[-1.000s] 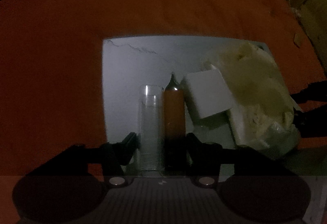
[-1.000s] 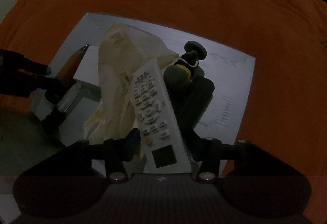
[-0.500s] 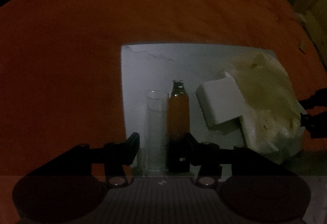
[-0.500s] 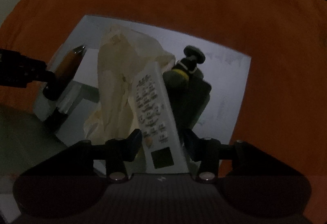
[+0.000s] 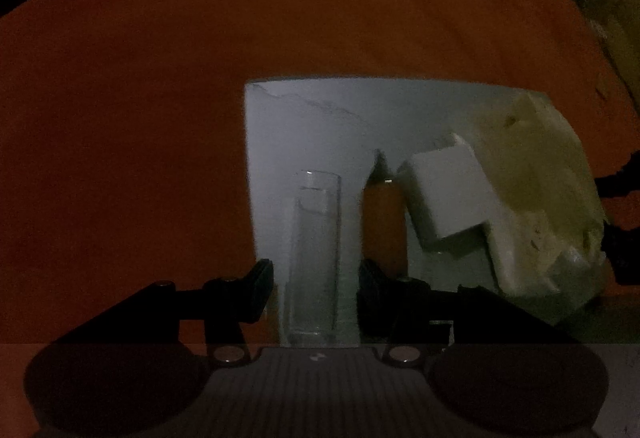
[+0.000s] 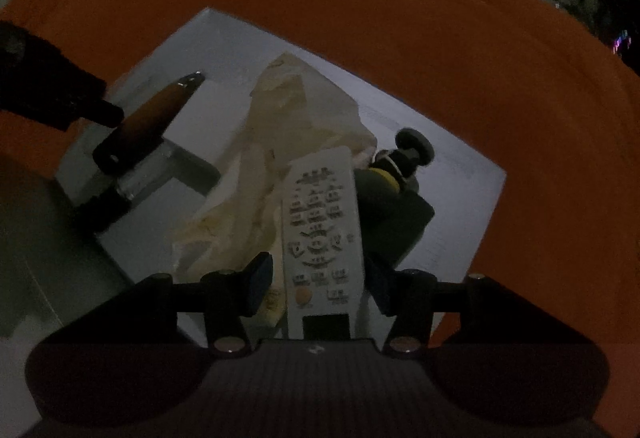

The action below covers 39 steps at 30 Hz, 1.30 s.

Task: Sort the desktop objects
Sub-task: 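Close the left tool around the clear glass tube while the right tool holds the remote, then lift the glass tube with the left tool while the right tool lifts the remote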

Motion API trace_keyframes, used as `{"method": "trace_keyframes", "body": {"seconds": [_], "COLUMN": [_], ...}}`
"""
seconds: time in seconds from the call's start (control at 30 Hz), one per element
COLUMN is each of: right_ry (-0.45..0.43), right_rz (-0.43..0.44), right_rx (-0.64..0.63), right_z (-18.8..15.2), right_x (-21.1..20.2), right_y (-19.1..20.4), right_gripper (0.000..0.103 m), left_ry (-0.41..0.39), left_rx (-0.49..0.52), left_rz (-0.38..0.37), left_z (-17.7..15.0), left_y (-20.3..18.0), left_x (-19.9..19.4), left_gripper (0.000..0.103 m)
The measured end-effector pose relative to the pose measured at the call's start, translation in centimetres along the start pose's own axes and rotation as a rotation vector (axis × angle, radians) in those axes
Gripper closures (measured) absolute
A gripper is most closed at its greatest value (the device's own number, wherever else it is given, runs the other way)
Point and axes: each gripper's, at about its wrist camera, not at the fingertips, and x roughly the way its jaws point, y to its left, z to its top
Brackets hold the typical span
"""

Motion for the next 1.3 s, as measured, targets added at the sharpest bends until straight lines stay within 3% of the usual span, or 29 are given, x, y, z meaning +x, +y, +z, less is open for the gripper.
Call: {"method": "trace_keyframes", "body": {"seconds": [0.27, 0.37, 0.4, 0.43, 0.63, 0.77, 1.13, 1.3], "right_ry": [0.014, 0.021, 0.019, 0.018, 0.006, 0.006, -0.052, -0.031], "right_rz": [-0.104, -0.114, -0.109, -0.104, 0.019, 0.056, 0.060, 0.001], "right_rx": [-0.128, -0.148, -0.143, -0.138, 0.046, 0.093, 0.120, 0.064], "right_z": [0.8, 0.9, 0.9, 0.9, 0.7, 0.3, 0.5, 0.1], "right_x": [1.1, 1.2, 1.1, 1.1, 0.2, -0.7, -3.6, -1.7], "right_y": [2.1, 2.4, 2.3, 2.3, -0.5, -1.3, -1.6, -0.9], "right_gripper": [0.049, 0.054, 0.055, 0.055, 0.055, 0.055, 0.058, 0.068], "left_ry": [0.016, 0.011, 0.010, 0.008, -0.028, -0.050, -0.155, -0.155], "left_rx": [0.037, 0.053, 0.056, 0.055, 0.029, 0.002, -0.005, 0.010], "left_rz": [0.045, 0.047, 0.048, 0.048, 0.028, 0.009, -0.067, -0.053], "left_z": [0.0, -0.1, -0.2, -0.2, -0.2, 0.0, -0.6, -0.4], "left_y": [-1.4, -1.5, -1.6, -1.5, -0.7, -0.3, -1.4, -2.0], "left_x": [1.3, 1.2, 1.2, 1.2, 0.5, -0.5, -6.5, -6.1], "left_gripper": [0.060, 0.069, 0.077, 0.078, 0.078, 0.078, 0.079, 0.079]}}
